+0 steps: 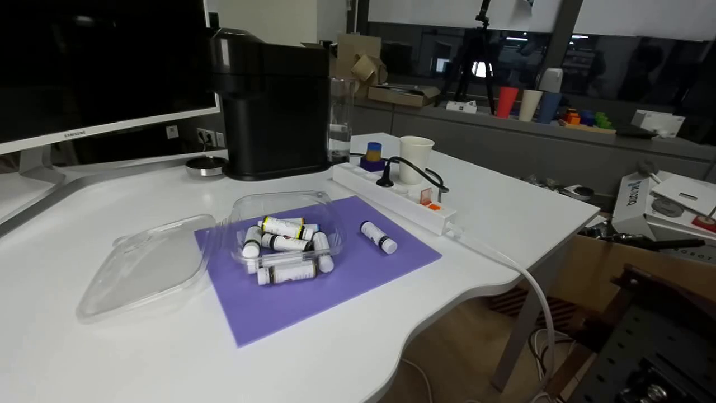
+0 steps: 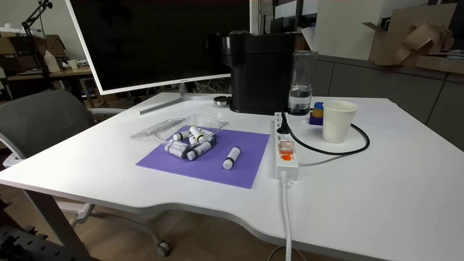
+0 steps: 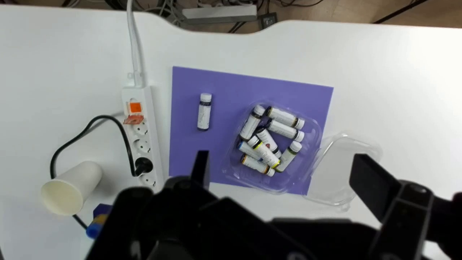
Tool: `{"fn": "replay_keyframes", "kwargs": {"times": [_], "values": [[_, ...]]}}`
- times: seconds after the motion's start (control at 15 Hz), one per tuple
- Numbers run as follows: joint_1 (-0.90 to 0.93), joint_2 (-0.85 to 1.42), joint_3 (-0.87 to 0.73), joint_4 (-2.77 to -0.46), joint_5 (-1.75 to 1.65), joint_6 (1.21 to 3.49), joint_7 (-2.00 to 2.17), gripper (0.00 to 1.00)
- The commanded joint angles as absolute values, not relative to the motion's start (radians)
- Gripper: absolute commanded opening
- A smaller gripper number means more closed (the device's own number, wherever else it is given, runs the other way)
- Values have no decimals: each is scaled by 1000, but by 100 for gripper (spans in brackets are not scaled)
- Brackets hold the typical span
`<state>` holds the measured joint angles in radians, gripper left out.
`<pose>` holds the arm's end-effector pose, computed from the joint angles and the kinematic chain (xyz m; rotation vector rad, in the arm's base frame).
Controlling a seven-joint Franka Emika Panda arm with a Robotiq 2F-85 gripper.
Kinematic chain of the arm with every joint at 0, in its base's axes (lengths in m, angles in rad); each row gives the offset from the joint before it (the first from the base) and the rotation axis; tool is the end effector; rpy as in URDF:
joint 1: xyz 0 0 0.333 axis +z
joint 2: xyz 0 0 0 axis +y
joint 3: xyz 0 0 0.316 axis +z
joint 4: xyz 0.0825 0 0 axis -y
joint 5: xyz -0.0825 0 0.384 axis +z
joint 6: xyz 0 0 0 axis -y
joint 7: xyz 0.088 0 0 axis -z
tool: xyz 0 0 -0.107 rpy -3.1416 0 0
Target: Close the plastic box on the table
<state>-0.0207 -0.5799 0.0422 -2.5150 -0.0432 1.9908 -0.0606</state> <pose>0.3779 0.0063 0.4808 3.0729 0.1420 0.0825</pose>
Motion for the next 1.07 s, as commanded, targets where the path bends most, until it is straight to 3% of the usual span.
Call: {"fn": "replay_keyframes", "kwargs": {"times": [0.0,0.6,1.0], "values": [[-13,-516,93,-2544,-172,2162,-36,100],[42,-260,198,-2614,-470,2503,-67,100],[103,-193,200,-2620,-453,2512,-79,100]]}}
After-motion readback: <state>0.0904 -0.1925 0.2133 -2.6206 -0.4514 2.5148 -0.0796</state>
